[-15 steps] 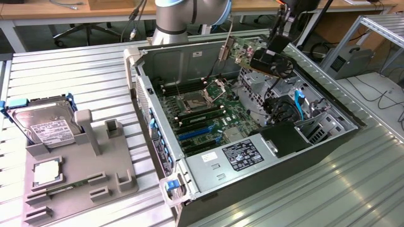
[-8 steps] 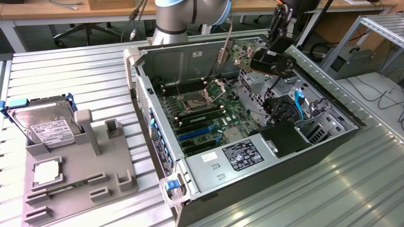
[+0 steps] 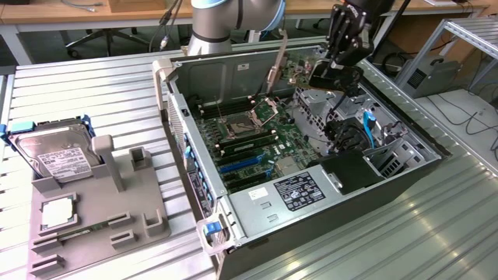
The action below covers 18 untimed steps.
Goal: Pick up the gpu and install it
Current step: 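Insert the gpu into the slot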
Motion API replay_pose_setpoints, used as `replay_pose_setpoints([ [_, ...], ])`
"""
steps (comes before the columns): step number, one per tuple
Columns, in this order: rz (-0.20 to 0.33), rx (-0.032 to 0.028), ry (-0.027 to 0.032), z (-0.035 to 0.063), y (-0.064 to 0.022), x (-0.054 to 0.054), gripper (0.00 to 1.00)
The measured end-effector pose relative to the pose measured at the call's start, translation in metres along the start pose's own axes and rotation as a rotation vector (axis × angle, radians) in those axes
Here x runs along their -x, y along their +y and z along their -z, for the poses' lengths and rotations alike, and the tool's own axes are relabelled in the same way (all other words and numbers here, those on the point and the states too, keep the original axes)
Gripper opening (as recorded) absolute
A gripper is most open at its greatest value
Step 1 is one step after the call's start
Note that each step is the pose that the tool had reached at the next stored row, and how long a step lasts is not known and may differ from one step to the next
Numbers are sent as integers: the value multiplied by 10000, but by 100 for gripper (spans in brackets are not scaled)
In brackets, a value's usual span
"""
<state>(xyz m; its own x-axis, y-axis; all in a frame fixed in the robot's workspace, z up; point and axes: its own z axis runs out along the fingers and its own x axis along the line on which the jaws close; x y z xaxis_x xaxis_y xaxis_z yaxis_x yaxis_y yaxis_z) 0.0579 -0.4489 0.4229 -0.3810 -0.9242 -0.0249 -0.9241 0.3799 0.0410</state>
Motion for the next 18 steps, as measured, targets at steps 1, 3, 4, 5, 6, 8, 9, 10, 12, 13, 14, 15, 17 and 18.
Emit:
replay_pose_setpoints([
  [1,217,5,10,0,0,0,27],
  [3,659,16,28,0,0,0,27],
  [4,848,21,35,0,0,0,27],
  [5,1024,25,42,0,0,0,27],
  [6,1241,30,52,0,0,0,27],
  [8,1752,43,72,0,0,0,27],
  [9,2084,52,86,0,0,0,27],
  [10,2525,63,104,0,0,0,27],
  [12,2994,74,123,0,0,0,27],
  [13,3500,87,144,0,0,0,27],
  [14,3908,97,161,-1,0,0,27],
  [15,4155,102,174,0,0,0,27],
  [17,4191,103,176,-1,0,0,27],
  [18,4192,104,175,-1,0,0,27],
])
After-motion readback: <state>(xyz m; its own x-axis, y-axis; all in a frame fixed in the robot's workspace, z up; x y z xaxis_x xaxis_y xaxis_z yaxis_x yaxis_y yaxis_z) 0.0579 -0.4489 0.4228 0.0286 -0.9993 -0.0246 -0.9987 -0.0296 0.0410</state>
